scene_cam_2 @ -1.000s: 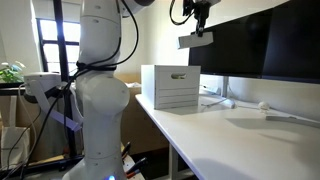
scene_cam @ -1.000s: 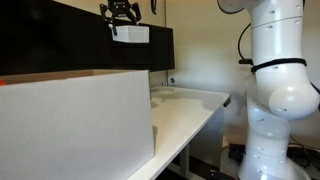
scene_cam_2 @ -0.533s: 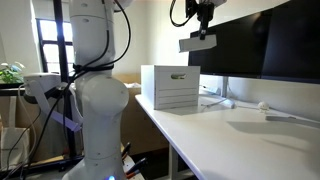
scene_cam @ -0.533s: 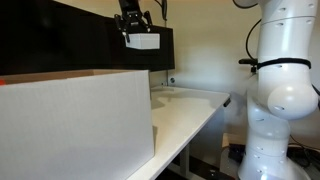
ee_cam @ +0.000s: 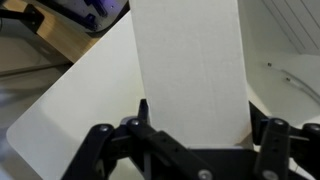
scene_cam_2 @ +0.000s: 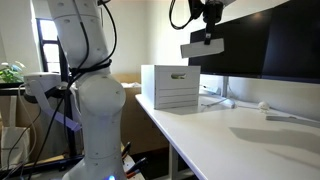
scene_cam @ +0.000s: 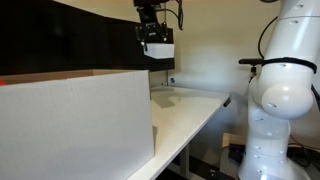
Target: Remove the small white box from the white storage box.
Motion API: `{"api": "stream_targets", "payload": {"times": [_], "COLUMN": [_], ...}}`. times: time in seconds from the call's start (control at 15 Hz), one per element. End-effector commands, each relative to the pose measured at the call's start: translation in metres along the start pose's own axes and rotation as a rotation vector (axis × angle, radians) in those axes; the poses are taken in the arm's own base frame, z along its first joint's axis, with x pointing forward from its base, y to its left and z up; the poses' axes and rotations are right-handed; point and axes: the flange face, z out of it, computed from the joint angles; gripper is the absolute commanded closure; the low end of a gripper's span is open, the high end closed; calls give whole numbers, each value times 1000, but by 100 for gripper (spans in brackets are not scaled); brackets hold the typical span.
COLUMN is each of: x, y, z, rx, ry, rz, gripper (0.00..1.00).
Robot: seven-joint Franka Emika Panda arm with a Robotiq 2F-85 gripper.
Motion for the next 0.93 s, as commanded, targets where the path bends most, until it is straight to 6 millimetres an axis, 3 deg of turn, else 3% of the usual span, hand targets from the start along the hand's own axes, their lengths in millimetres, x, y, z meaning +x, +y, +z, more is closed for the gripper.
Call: {"api": "stream_targets", "payload": {"times": [0.0,0.87], "x": [7,67], "y": [35,122], "z": [23,104], "rx": [54,173], "ry": [1,3], "rz": [39,292], "gripper": [38,38]}}
